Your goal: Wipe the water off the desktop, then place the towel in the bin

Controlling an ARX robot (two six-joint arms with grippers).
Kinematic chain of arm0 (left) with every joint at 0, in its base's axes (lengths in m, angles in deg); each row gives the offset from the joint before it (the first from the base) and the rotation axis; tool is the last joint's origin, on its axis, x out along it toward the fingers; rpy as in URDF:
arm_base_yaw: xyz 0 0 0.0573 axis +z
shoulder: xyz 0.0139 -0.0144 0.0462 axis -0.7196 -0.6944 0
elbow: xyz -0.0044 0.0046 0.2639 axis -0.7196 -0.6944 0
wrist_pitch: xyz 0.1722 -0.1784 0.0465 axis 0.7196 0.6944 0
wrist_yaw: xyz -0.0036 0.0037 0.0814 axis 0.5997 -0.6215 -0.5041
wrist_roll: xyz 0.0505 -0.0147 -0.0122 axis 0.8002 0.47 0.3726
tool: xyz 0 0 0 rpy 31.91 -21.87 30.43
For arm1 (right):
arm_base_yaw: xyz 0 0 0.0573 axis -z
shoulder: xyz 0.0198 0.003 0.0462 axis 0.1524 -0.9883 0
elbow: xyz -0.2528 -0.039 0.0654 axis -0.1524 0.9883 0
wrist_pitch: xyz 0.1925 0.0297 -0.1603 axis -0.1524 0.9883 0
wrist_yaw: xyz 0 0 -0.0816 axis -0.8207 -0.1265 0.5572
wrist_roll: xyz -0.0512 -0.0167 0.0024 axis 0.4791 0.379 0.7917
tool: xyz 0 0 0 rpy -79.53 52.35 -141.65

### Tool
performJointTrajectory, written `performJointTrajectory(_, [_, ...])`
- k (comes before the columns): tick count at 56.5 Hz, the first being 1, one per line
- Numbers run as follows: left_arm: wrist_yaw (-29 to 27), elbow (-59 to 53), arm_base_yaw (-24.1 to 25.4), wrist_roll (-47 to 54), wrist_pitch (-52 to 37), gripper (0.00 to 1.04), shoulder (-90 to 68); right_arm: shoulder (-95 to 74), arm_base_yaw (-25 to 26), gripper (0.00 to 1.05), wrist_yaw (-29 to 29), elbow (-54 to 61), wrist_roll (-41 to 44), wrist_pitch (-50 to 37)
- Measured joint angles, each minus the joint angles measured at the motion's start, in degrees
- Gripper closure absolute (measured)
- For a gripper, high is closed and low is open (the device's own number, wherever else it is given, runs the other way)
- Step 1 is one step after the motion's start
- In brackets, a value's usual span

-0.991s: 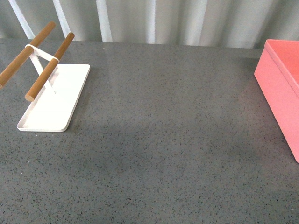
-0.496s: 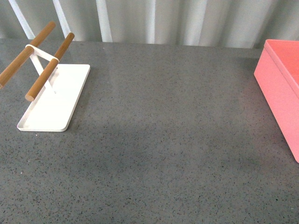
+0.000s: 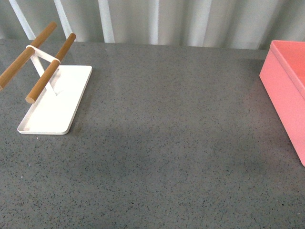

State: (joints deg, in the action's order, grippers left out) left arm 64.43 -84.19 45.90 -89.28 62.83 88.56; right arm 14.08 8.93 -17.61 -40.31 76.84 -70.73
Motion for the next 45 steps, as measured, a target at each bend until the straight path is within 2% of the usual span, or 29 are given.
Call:
performJointTrajectory(13, [0.0, 0.0, 0.0, 0.0, 0.0, 0.07, 0.0, 0.0, 0.0, 0.05, 0.0, 0.0, -0.09, 0.0])
performJointTrajectory(16, [0.0, 0.0, 0.0, 0.0, 0.0, 0.07, -0.02, 0.0, 0.0, 0.08, 0.0, 0.0, -0.07, 0.0])
performJointTrajectory(45, [0.0, 0.0, 0.0, 0.0, 0.0, 0.07, 0.0, 0.0, 0.0, 0.07, 0.0, 0.0, -0.07, 0.04])
